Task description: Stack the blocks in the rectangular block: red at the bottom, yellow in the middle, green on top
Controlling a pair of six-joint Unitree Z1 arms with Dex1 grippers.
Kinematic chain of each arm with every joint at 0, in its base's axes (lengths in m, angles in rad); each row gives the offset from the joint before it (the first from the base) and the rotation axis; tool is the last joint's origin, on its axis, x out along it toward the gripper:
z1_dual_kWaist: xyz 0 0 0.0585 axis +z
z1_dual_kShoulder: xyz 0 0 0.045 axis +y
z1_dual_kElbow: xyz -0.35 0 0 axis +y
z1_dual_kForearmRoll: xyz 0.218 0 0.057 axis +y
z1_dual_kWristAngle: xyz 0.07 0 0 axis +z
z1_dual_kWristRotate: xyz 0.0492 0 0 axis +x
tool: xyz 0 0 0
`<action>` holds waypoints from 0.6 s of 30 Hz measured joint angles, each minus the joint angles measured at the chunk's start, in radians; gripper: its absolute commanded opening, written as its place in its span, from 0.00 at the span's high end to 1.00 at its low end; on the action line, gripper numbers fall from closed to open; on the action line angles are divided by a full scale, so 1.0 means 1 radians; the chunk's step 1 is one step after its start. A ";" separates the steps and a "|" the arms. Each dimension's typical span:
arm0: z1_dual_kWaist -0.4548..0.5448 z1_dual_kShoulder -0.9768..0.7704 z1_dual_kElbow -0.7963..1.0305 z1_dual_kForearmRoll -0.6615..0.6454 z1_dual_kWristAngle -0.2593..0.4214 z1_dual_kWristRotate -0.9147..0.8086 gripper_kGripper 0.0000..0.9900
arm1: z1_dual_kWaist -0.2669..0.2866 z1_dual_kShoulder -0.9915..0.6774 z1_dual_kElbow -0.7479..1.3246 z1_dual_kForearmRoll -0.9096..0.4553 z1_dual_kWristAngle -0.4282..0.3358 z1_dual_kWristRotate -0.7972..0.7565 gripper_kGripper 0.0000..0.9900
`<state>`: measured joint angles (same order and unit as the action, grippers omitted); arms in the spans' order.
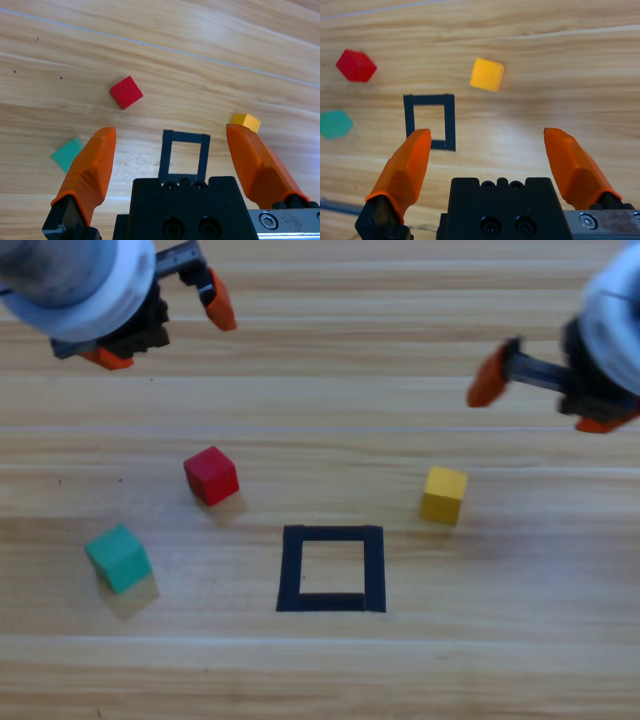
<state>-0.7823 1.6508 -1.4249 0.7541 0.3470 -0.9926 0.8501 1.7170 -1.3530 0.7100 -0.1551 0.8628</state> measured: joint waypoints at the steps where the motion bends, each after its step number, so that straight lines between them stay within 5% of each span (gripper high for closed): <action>1: 0.008 0.025 -0.030 0.020 0.000 -0.032 0.06 | -0.004 0.053 -0.062 0.038 0.001 0.015 0.01; 6: 0.049 0.161 -0.157 0.139 -0.021 -0.129 0.06 | -0.025 0.285 -0.280 0.168 0.008 0.115 0.01; 18: 0.080 0.277 -0.290 0.252 -0.077 -0.307 0.06 | -0.088 0.507 -0.393 0.184 0.064 0.170 0.03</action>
<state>-0.7027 1.9279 -1.7148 1.0064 0.2700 -1.2995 0.7620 2.2240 -1.7465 0.8938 -0.0914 1.0332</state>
